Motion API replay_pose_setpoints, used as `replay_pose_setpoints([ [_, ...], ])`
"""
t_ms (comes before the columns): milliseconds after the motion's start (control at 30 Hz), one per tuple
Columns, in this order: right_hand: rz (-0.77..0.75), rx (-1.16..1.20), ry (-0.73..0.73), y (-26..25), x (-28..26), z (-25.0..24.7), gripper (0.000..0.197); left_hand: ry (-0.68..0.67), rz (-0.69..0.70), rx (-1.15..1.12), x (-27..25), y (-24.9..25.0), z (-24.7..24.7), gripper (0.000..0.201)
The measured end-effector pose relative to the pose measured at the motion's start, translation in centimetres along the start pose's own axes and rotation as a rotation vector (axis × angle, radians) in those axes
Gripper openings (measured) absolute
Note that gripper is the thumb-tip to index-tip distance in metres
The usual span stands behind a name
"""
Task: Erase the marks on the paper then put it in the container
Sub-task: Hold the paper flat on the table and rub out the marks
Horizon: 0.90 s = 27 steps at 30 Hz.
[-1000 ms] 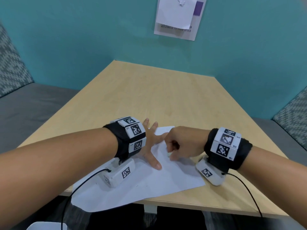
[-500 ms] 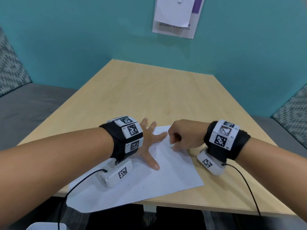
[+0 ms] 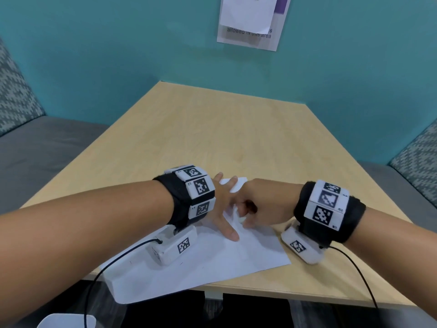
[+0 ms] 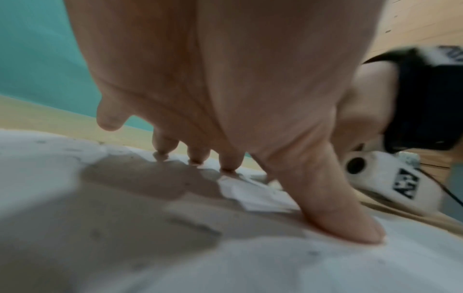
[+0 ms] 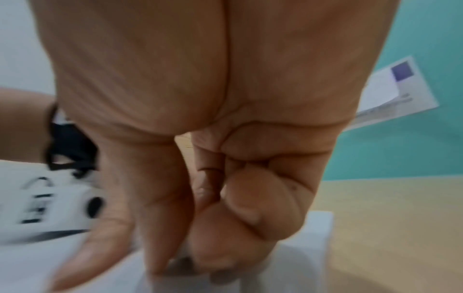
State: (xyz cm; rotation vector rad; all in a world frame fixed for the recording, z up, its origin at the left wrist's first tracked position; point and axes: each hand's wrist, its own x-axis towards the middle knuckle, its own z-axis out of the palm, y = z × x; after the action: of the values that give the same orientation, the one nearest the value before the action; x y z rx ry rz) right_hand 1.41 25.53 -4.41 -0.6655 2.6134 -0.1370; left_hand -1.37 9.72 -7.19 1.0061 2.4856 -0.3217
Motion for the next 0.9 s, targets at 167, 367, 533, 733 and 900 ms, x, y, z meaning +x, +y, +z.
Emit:
replay_pose_setpoints([
  [167, 0.054, 0.006, 0.026, 1.2, 0.6, -1.5, 0.011, 0.005, -0.004, 0.014, -0.3, 0.1, -0.3, 0.108],
  [367, -0.023, 0.037, -0.046, 0.2, -0.3, -0.1, 0.014, -0.002, -0.003, -0.002, -0.4, 0.1, -0.4, 0.101],
  [533, 0.059, 0.005, 0.047, 1.7, 0.1, -1.3, 0.015, -0.002, -0.020, 0.024, -0.1, 0.1, -0.3, 0.110],
  [733, -0.027, 0.028, -0.043, 0.2, -1.0, -0.1, 0.015, 0.009, -0.001, 0.016, -0.6, 0.2, -0.6, 0.109],
  [900, 0.008, 0.012, 0.002, 0.4, -0.7, -0.3, 0.015, 0.020, 0.007, 0.010, -0.6, 0.3, -0.5, 0.106],
])
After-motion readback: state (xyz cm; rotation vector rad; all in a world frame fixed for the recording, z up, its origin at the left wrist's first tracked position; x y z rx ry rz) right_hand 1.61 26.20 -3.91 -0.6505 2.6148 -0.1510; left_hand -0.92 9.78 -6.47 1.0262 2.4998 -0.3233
